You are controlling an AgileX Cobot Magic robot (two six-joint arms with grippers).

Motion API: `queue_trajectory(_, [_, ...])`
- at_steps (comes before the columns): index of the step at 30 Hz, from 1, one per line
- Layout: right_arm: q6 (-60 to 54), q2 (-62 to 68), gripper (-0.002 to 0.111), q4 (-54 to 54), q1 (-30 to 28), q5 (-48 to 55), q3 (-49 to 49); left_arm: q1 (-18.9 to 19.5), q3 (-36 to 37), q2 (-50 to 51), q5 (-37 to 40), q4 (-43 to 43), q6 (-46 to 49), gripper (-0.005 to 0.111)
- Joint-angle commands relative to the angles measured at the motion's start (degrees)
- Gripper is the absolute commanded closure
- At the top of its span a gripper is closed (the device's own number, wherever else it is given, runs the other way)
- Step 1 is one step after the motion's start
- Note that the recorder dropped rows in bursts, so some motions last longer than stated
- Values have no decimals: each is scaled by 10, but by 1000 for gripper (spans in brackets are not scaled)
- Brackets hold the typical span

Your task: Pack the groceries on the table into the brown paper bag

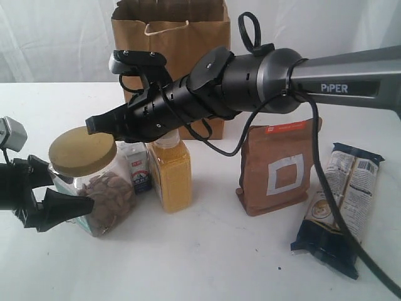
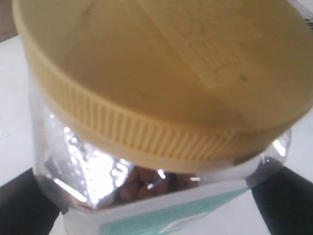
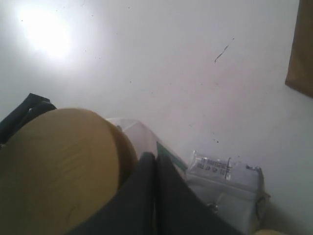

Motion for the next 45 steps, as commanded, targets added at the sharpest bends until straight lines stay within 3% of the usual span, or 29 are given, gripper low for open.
queue_trajectory(1, [14, 2, 108, -5, 0, 36, 0, -3, -2, -5, 70, -26, -29, 2])
queue_trajectory(11, [14, 2, 108, -5, 0, 83, 0, -3, -2, -5, 203, -67, -11, 2])
queue_trajectory(16, [14, 2, 108, -11, 0, 115, 0, -3, -2, -5, 201, -129, 18, 2])
queue_trajectory(22, [11, 2, 108, -48, 0, 122, 0, -3, -2, -4, 146, -190, 281, 2])
queue_trajectory(24, [11, 2, 108, -54, 0, 126, 0, -3, -2, -4, 155, -189, 315, 2])
queue_trajectory(32, [11, -1, 108, -59, 0, 153, 0, -3, -2, -4, 157, -206, 336, 2])
queue_trajectory(39, [13, -44, 108, -91, 0, 160, -11, -3, -2, 18, 94, -210, 336, 2])
queue_trajectory(45, [17, -70, 108, -102, 0, 203, -14, -3, -2, 44, 83, -249, 336, 2])
